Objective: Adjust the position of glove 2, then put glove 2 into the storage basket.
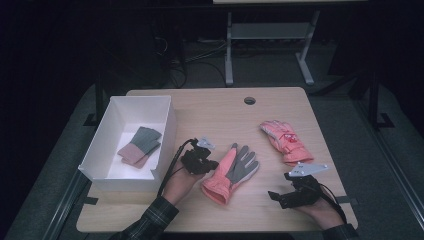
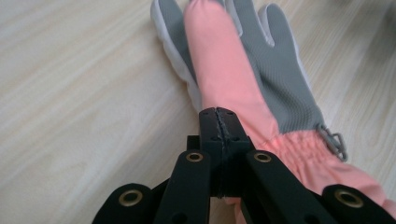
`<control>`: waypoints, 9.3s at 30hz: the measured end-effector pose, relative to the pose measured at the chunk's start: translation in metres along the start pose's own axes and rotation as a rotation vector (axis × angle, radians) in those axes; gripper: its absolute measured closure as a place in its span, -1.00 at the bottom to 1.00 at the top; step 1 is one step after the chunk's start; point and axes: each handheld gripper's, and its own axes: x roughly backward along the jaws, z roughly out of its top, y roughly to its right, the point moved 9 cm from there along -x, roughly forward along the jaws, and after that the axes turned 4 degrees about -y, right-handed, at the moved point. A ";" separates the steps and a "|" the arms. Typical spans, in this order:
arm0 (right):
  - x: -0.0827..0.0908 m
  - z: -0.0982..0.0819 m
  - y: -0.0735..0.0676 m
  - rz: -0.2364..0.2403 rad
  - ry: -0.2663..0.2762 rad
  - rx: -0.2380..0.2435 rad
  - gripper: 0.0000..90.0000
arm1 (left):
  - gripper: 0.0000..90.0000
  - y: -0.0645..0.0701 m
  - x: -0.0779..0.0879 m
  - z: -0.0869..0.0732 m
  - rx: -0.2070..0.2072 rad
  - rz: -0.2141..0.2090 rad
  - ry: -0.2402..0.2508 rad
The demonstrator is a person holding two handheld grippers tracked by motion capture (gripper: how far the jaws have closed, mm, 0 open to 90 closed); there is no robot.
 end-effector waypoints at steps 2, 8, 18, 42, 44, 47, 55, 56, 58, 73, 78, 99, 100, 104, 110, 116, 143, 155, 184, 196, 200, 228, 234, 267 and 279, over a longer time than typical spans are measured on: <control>0.000 -0.001 0.000 0.002 0.000 -0.005 -0.80 | 0.99 0.001 0.000 -0.004 -0.013 -0.015 -0.018; -0.001 -0.001 0.003 -0.005 -0.002 -0.018 -0.80 | 0.99 0.014 0.000 -0.018 -0.027 -0.087 -0.041; -0.003 -0.002 0.004 -0.009 -0.012 -0.023 -0.80 | 0.99 0.045 -0.005 -0.021 -0.099 -0.170 -0.046; 0.012 0.006 0.012 -0.043 0.048 -0.036 -0.68 | 0.80 0.093 -0.029 -0.003 -0.244 -0.226 -0.014; 0.012 0.006 0.012 -0.034 0.045 -0.048 -0.67 | 0.65 0.090 -0.023 -0.008 -0.257 -0.209 -0.005; 0.013 0.007 0.012 -0.029 0.044 -0.062 -0.61 | 0.36 0.083 -0.014 -0.015 -0.262 -0.193 0.003; 0.016 0.015 0.022 -0.030 0.059 -0.112 -0.37 | -0.33 0.060 0.000 -0.040 -0.225 -0.161 0.053; 0.017 0.017 0.025 -0.038 0.064 -0.113 -0.34 | -0.46 0.057 0.001 -0.043 -0.213 -0.162 0.057; 0.016 0.022 0.028 -0.040 0.062 -0.098 -0.30 | -0.54 0.051 0.004 -0.048 -0.206 -0.149 0.060; 0.013 0.060 0.082 -0.102 0.071 -0.106 -0.20 | -0.71 0.028 0.007 -0.052 -0.127 -0.100 0.107; 0.011 0.073 0.105 -0.122 0.069 -0.143 -0.12 | -0.71 0.032 0.003 -0.053 -0.135 -0.109 0.099; -0.036 0.070 0.148 -0.113 -0.032 -0.250 0.01 | -0.68 0.032 0.005 -0.051 -0.131 -0.100 0.100; -0.037 0.069 0.148 -0.113 -0.037 -0.253 0.02 | -0.68 0.032 0.005 -0.051 -0.133 -0.101 0.096; -0.043 0.065 0.146 -0.135 -0.069 -0.223 0.05 | -0.68 0.032 0.004 -0.053 -0.141 -0.099 0.082; -0.049 0.064 0.144 -0.173 -0.105 -0.173 0.32 | -0.67 0.032 0.003 -0.053 -0.137 -0.095 0.079; -0.044 0.063 0.148 -0.156 -0.079 -0.178 0.79 | -0.67 0.032 0.003 -0.052 -0.136 -0.092 0.082; 0.016 0.086 0.102 -0.024 0.010 -0.147 0.88 | -0.67 0.026 0.007 -0.051 -0.136 -0.069 0.085; 0.033 0.099 0.037 0.034 0.013 -0.078 0.88 | -0.67 0.026 0.008 -0.050 -0.130 -0.068 0.093; -0.010 0.098 -0.029 0.101 -0.113 -0.024 0.84 | -0.67 0.029 0.005 -0.050 -0.130 -0.076 0.088; -0.035 0.089 -0.032 0.091 -0.182 -0.010 0.62 | -0.67 0.032 0.002 -0.050 -0.132 -0.079 0.085; -0.024 0.096 -0.032 0.111 -0.131 -0.012 0.36 | -0.67 0.030 0.004 -0.050 -0.145 -0.075 0.082; 0.030 0.052 0.044 0.023 0.048 -0.026 1.00 | 0.99 0.047 0.012 -0.033 -0.153 -0.128 0.074; 0.025 0.025 0.042 0.036 0.016 -0.026 1.00 | 0.99 0.054 0.000 -0.021 -0.157 -0.142 0.065; -0.003 0.012 0.001 0.172 -0.089 0.084 1.00 | 0.99 0.041 -0.027 0.003 -0.146 -0.136 0.030; 0.005 0.005 -0.011 0.152 -0.111 0.106 1.00 | 0.99 0.071 -0.013 -0.020 -0.205 -0.215 -0.009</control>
